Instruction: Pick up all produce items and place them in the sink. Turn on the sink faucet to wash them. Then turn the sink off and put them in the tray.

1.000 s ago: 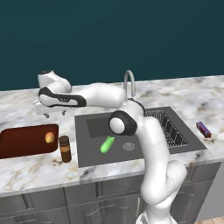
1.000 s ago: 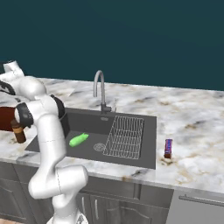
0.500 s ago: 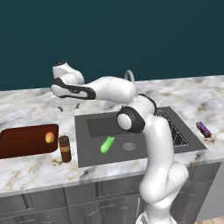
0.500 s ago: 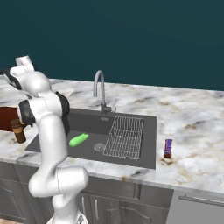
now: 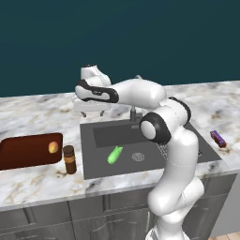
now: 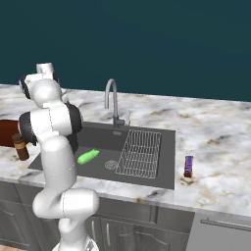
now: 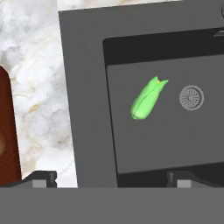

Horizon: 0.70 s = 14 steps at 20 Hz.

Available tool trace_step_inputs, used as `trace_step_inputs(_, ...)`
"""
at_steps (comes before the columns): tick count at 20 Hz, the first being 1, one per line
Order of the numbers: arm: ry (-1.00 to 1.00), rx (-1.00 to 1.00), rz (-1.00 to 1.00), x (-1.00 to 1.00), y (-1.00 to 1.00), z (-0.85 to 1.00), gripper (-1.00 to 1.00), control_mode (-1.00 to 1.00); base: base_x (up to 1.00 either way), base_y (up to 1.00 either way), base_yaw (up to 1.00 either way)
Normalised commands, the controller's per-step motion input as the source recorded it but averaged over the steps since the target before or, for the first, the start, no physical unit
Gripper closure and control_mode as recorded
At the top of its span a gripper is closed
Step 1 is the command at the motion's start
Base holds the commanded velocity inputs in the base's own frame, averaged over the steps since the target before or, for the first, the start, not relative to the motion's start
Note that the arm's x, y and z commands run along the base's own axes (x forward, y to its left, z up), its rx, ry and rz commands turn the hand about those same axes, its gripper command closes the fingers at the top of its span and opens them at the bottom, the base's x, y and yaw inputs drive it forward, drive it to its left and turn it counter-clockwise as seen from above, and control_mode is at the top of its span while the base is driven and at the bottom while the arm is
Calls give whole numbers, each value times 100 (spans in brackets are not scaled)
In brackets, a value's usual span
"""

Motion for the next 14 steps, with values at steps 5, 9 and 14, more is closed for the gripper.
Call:
trace_step_inputs(5,0,8,-24,-47,-63,-17,-100,-100,0,0,0)
trace_step_inputs(9,0,2,-28,-34,-47,-13,-100,-100,0,0,0)
trace_step_inputs(14,0,0,-28,-3,-45,-1,-100,-100,0,0,0)
